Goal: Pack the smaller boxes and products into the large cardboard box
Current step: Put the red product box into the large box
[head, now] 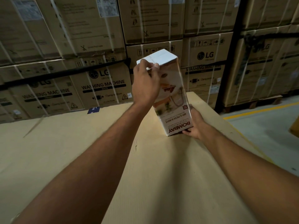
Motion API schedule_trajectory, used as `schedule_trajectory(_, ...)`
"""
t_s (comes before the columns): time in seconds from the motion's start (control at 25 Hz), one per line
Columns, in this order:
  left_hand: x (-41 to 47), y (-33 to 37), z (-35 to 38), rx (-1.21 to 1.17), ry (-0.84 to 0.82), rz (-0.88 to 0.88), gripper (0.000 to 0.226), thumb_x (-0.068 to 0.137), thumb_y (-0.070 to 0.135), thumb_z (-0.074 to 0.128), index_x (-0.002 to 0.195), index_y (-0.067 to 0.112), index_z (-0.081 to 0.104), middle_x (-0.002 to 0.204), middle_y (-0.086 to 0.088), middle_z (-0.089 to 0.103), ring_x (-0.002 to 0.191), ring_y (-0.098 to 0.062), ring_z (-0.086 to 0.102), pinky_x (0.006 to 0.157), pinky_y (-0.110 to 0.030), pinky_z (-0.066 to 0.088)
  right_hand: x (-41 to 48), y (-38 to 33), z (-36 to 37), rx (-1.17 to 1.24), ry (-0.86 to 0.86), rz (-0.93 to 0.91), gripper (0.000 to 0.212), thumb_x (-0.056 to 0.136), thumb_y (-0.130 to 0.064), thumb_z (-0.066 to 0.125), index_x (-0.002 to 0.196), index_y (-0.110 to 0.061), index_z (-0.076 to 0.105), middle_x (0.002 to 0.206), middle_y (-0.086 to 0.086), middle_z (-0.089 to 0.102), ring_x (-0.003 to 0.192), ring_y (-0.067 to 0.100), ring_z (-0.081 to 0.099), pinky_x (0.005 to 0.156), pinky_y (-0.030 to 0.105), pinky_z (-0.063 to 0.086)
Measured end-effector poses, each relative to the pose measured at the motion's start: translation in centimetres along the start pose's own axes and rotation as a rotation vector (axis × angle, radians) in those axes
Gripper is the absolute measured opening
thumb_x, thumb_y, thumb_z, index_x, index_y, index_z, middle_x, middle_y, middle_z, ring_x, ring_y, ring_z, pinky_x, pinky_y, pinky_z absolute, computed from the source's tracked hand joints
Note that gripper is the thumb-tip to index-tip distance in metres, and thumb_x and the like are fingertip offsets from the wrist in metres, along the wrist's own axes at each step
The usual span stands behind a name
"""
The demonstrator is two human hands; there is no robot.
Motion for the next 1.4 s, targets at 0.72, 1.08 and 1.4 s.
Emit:
schedule_trajectory(0.72,-21.8,7.8,-26.0,-0.270,-0.319,-0.421,0.092,0.074,0.048,0.077,0.149,0.046,0.024,0.143,0.007,0.037,0.121,-0.020,0.052,0.095,-0.044,0.057,-27.0,4.9,0.6,0.131,-0.234,0.210,0.082,0.078,-0.083,0.060,0.122,-0.015,0.070,0.117,0.012,0.074,0.114,0.034,0.064,0.106,0.056,0.045)
schedule_trajectory(1.08,-30.8,13.0,-41.4,-0.587,-0.494,-0.722,0.094,0.072,0.098,0.012,0.125,0.042,0.066,0.123,-0.007,0.072,0.109,-0.031,0.071,0.094,-0.059,0.055,-46.0,6.5,3.5,0.056,-0.357,0.008,0.039,0.093,-0.040,0.073,0.117,-0.009,0.069,0.119,0.018,0.069,0.097,0.029,0.071,0.087,0.047,0.057)
schedule_trajectory(1.4,-41.4,10.6,-51.3,-0.734,-0.540,-1.007,0.048,0.086,0.058,0.063,0.102,0.013,0.072,0.088,-0.008,0.072,0.073,-0.024,0.068,0.068,-0.033,0.046,-56.2,12.8,7.3,-0.064,-0.452,0.061,0.042,0.095,-0.042,0.057,0.103,-0.007,0.079,0.095,0.014,0.075,0.083,0.029,0.070,0.082,0.038,0.059)
Point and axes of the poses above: each hand's wrist, its own x-axis towards the middle knuckle, its own z-axis out of the palm, y = z × x, the point moved 4 cm from there along x, towards the middle knuckle
